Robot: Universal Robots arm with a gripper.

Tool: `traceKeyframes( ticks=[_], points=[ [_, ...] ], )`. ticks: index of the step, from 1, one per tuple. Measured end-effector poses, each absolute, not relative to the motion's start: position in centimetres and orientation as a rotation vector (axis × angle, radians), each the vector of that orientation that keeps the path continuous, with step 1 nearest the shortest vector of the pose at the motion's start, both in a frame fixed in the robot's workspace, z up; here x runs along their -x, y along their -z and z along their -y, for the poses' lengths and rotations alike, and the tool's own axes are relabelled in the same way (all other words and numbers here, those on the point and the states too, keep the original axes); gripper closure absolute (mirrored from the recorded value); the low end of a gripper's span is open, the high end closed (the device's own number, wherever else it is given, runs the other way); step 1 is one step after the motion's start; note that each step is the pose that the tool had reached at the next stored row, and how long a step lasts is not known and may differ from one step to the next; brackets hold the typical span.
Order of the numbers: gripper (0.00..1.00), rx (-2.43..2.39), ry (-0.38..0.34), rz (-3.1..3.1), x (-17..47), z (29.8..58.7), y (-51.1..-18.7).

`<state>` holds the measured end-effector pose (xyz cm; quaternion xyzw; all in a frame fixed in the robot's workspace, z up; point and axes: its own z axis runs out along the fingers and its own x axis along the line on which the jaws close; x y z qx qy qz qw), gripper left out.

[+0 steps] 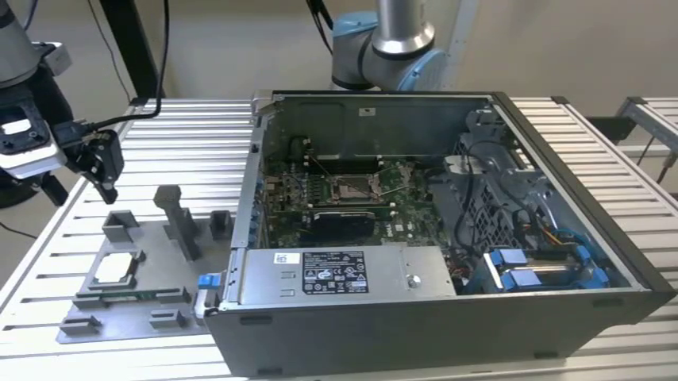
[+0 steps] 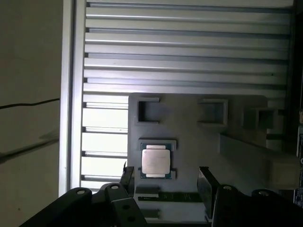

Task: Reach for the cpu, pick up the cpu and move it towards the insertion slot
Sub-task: 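Pick up the cpu and move it towards the insertion slot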

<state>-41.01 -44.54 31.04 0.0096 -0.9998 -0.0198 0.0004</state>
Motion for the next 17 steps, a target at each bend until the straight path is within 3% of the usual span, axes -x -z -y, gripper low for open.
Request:
traceKeyframes(
  ticks=[17],
  points=[
    [0.0, -0.03, 0.062, 3.14, 41.01, 44.54, -30.37]
  ],
)
